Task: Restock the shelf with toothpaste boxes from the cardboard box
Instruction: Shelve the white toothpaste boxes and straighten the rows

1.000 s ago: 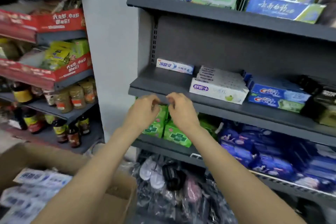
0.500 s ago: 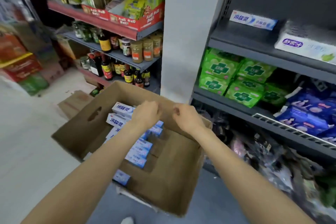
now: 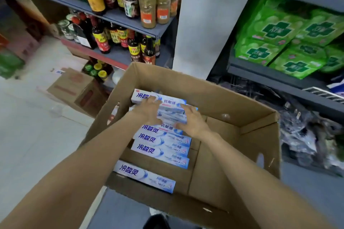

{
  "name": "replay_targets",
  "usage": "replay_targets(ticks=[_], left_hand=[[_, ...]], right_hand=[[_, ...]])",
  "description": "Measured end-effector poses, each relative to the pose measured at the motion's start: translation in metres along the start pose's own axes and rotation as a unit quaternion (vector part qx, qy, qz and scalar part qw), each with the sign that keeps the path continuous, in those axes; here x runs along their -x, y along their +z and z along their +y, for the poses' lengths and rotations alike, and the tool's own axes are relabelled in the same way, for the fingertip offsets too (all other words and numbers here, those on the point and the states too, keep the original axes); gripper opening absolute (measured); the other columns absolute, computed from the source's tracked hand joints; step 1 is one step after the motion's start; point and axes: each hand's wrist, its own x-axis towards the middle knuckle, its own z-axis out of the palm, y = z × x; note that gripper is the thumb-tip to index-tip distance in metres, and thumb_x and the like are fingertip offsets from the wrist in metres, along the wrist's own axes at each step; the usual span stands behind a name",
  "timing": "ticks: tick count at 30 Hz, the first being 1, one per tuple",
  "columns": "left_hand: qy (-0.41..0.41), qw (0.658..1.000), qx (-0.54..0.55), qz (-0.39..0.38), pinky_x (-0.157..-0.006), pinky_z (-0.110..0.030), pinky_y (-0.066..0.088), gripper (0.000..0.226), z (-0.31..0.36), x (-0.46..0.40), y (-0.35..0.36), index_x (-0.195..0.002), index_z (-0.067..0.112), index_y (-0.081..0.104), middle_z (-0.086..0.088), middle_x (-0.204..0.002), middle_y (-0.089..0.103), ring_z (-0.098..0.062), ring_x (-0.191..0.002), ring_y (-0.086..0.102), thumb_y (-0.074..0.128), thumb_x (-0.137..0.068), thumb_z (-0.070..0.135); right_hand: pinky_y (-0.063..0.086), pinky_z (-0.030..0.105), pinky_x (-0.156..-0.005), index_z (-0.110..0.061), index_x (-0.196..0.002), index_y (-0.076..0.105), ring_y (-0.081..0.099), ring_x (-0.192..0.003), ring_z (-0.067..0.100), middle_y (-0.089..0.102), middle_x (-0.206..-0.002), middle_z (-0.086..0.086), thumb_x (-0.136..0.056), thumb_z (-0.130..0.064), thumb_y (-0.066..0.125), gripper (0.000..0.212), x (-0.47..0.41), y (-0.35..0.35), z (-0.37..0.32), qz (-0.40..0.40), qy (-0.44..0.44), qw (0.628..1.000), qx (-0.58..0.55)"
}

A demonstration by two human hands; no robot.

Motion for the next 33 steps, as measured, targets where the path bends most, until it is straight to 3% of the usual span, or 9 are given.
replay_targets(ticks=[5, 8, 11, 16, 20, 22, 25, 29, 33], left_hand=[[0.042, 0.992, -0.116, 0.006, -0.11, -0.053, 0.022, 0.109, -0.015, -0.001, 0.008, -0.151, 0.025, 0.007, -0.006, -0.158, 0.002, -0.027, -0.145, 0.007, 0.076, -0.07, 0.051], [0.062, 0.979, -0.189, 0.041, -0.111, -0.051, 0.025, 0.1, -0.015, -0.003, 0.02, -0.148, 0.022, 0.012, -0.014, -0.156, 0.002, -0.034, -0.143, 0.01, 0.075, -0.074, 0.044], [0.061, 0.975, -0.205, 0.058, -0.11, -0.051, 0.026, 0.087, -0.012, -0.007, 0.027, -0.143, 0.021, 0.02, -0.019, -0.155, 0.003, -0.039, -0.142, 0.009, 0.076, -0.076, 0.029], [0.089, 0.973, -0.197, 0.079, -0.101, -0.049, 0.038, 0.061, -0.014, -0.006, 0.028, -0.137, 0.019, 0.039, -0.011, -0.157, -0.002, -0.031, -0.144, 0.004, 0.067, -0.082, 0.014], [0.106, 0.979, -0.162, 0.065, -0.111, -0.053, 0.025, 0.062, -0.014, 0.005, 0.02, -0.139, 0.013, 0.036, -0.004, -0.156, 0.005, -0.023, -0.143, 0.011, 0.064, -0.084, 0.011], [0.089, 0.988, -0.101, 0.079, -0.107, -0.05, 0.029, 0.061, -0.012, 0.015, 0.015, -0.136, 0.011, 0.034, -0.007, -0.147, 0.026, -0.026, -0.133, 0.031, 0.065, -0.084, 0.018], [0.047, 0.982, 0.14, 0.115, -0.084, -0.042, 0.048, 0.054, -0.01, 0.03, 0.005, -0.122, 0.009, 0.04, -0.011, -0.122, 0.053, -0.029, -0.108, 0.055, 0.071, -0.079, 0.022], [0.002, 0.928, 0.343, 0.149, -0.057, -0.014, 0.045, 0.046, 0.011, 0.048, -0.012, -0.11, 0.012, 0.045, 0.001, -0.098, 0.059, -0.012, -0.079, 0.059, 0.076, -0.078, 0.022], [-0.031, 0.816, 0.557, 0.151, -0.073, -0.033, 0.055, 0.041, 0.061, 0.061, -0.031, -0.11, 0.009, 0.053, -0.004, -0.1, 0.067, -0.019, -0.084, 0.066, 0.075, -0.079, 0.023]], right_hand=[[0.016, 0.031, -0.114, -0.021, -0.152, 0.006, 0.004, -0.146, 0.021, -0.004, -0.16, -0.001, -0.094, -0.035, 0.053, 0.076, -0.026, 0.012, -0.003, 0.036, -0.006, 0.999, 0.029], [0.026, 0.033, -0.108, -0.019, -0.151, 0.013, 0.018, -0.137, 0.026, 0.018, -0.155, 0.002, -0.094, -0.031, 0.054, 0.071, -0.038, 0.007, -0.007, 0.082, 0.0, 0.989, 0.124], [0.035, 0.036, -0.097, -0.016, -0.139, 0.037, 0.03, -0.126, 0.025, 0.039, -0.135, 0.007, -0.088, -0.034, 0.062, 0.06, -0.041, 0.001, -0.015, 0.088, 0.023, 0.976, 0.199], [0.04, 0.036, -0.096, -0.002, -0.118, 0.051, 0.035, -0.119, 0.027, 0.042, -0.123, 0.013, -0.088, -0.03, 0.063, 0.043, -0.029, -0.004, -0.013, 0.07, 0.034, 0.984, 0.163], [0.039, 0.034, -0.086, -0.004, -0.108, 0.056, 0.038, -0.113, 0.028, 0.048, -0.111, 0.013, -0.086, -0.03, 0.063, 0.035, -0.004, -0.017, 0.006, 0.075, 0.06, 0.983, 0.155], [0.034, 0.03, -0.075, -0.009, -0.096, 0.056, 0.044, -0.107, 0.029, 0.051, -0.099, 0.012, -0.083, -0.032, 0.065, 0.028, 0.01, -0.028, 0.014, 0.086, 0.069, 0.985, 0.132], [0.031, 0.028, -0.066, -0.009, -0.093, 0.063, 0.056, -0.091, 0.027, 0.064, -0.092, 0.01, -0.08, -0.027, 0.067, 0.022, 0.033, -0.045, 0.025, 0.099, 0.065, 0.991, 0.055], [0.041, 0.026, -0.069, -0.009, -0.107, 0.067, 0.059, -0.088, 0.014, 0.066, -0.096, 0.001, -0.084, -0.023, 0.067, 0.027, 0.068, -0.058, 0.023, 0.086, 0.048, 0.991, -0.094], [0.046, 0.011, -0.069, -0.006, -0.104, 0.068, 0.063, -0.082, 0.01, 0.069, -0.09, -0.002, -0.087, -0.022, 0.066, 0.023, 0.101, -0.076, 0.022, 0.06, 0.023, 0.957, -0.282]])
